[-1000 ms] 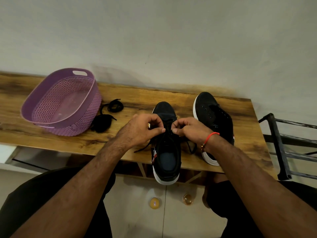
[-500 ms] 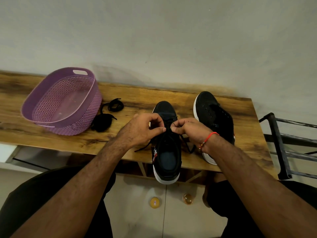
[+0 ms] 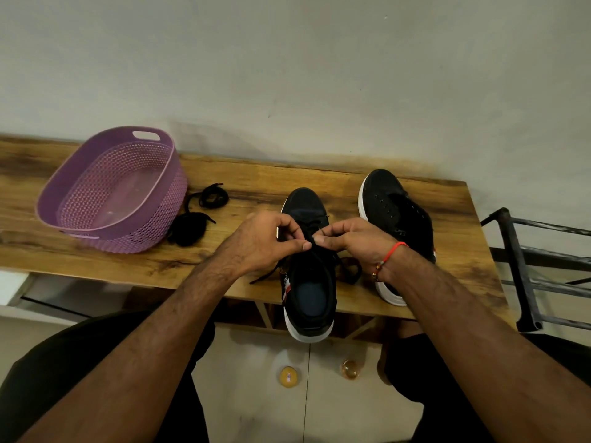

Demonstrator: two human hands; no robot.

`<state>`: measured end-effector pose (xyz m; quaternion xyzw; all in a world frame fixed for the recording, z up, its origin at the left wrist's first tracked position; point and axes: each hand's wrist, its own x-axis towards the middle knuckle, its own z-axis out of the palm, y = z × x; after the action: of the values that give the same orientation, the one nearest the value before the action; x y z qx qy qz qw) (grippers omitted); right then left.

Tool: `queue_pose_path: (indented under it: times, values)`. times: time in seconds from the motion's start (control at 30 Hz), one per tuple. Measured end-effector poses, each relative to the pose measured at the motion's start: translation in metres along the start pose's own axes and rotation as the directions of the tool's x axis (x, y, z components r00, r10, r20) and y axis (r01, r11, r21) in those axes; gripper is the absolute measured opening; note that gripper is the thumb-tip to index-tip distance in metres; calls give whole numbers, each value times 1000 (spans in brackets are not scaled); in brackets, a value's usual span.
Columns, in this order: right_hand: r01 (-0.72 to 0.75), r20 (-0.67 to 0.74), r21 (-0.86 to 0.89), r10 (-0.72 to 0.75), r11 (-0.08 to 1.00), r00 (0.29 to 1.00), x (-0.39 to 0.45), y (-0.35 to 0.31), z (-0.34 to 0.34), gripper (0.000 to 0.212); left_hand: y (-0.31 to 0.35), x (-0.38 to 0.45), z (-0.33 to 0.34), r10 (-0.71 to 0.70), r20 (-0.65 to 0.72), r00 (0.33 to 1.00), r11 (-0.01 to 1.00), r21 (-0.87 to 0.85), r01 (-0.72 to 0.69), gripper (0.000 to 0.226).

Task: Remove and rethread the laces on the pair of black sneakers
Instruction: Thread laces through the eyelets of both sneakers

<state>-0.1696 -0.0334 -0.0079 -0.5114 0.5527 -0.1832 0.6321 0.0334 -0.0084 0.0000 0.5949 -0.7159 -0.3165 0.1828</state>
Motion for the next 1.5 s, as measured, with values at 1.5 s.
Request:
queue_pose_path:
  times: [1.5]
  values:
    - [296, 34, -465, -317, 835, 948, 11, -3, -10, 12, -9, -9, -43, -305, 194, 932, 838, -411, 359, 13]
